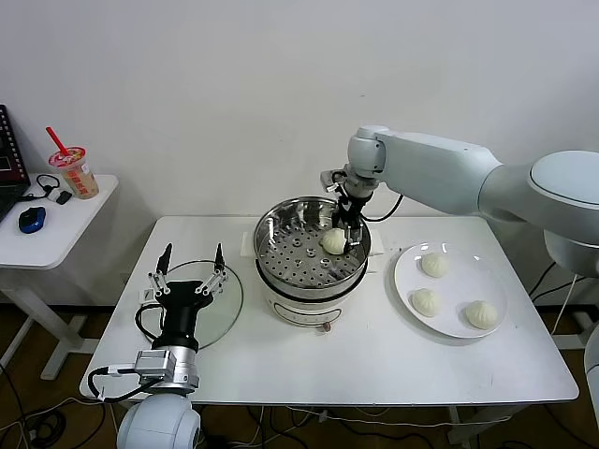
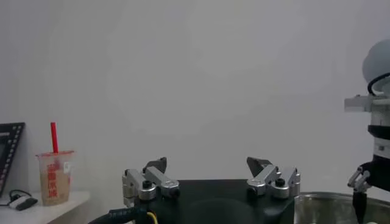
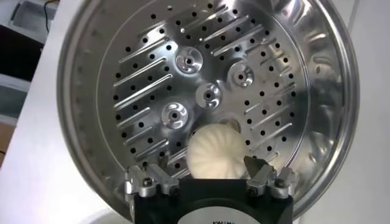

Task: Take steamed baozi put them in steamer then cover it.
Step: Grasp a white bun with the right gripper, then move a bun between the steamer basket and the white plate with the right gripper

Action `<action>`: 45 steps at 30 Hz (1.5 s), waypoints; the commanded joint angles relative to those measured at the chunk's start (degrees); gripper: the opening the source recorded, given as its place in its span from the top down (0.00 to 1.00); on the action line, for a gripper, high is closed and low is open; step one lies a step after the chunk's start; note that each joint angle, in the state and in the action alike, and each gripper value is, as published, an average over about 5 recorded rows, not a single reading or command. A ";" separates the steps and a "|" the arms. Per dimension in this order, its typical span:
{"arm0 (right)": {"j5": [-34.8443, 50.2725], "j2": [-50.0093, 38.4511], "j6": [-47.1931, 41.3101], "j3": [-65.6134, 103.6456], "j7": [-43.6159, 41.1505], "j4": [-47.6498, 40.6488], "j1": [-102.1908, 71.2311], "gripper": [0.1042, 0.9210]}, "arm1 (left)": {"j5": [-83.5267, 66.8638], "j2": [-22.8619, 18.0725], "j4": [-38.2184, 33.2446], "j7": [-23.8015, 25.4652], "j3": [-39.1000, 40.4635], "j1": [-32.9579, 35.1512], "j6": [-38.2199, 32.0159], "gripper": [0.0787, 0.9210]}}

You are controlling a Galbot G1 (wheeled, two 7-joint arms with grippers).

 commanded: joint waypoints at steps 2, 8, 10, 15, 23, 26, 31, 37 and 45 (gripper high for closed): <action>-4.39 1.28 0.78 2.06 0.02 -3.43 -2.95 0.12 | 0.06 0.09 0.16 0.06 0.10 0.14 0.01 0.12; -5.04 2.13 1.17 3.01 0.26 -4.85 -3.80 0.12 | 0.06 0.09 0.14 0.08 0.19 0.13 0.03 0.12; -5.30 2.46 1.30 3.34 0.30 -5.38 -4.09 0.12 | 0.06 0.11 0.15 0.09 0.21 0.15 0.01 0.12; -6.15 3.24 1.63 4.39 0.28 -6.57 -4.93 0.12 | 0.12 0.13 0.21 0.12 0.23 0.24 -0.04 0.12; -6.79 3.49 1.45 5.25 -0.12 -6.96 -5.26 0.12 | 0.23 0.16 0.22 0.14 0.31 0.21 0.00 0.12; -6.67 3.32 1.41 5.31 -0.37 -6.91 -5.08 0.16 | 0.33 0.14 0.21 0.13 0.49 0.21 0.03 0.12; -6.63 2.88 1.33 5.38 -0.62 -6.47 -5.00 0.32 | 0.48 0.11 0.21 0.11 0.69 0.23 0.07 0.12; -4.76 2.03 1.08 5.41 -0.40 -4.50 -3.65 0.48 | 0.80 0.10 0.25 0.12 0.93 0.17 0.12 0.12; 0.38 -0.69 1.91 3.22 -1.06 -1.42 4.15 0.50 | 0.99 0.19 0.28 0.15 0.91 -0.09 0.27 0.12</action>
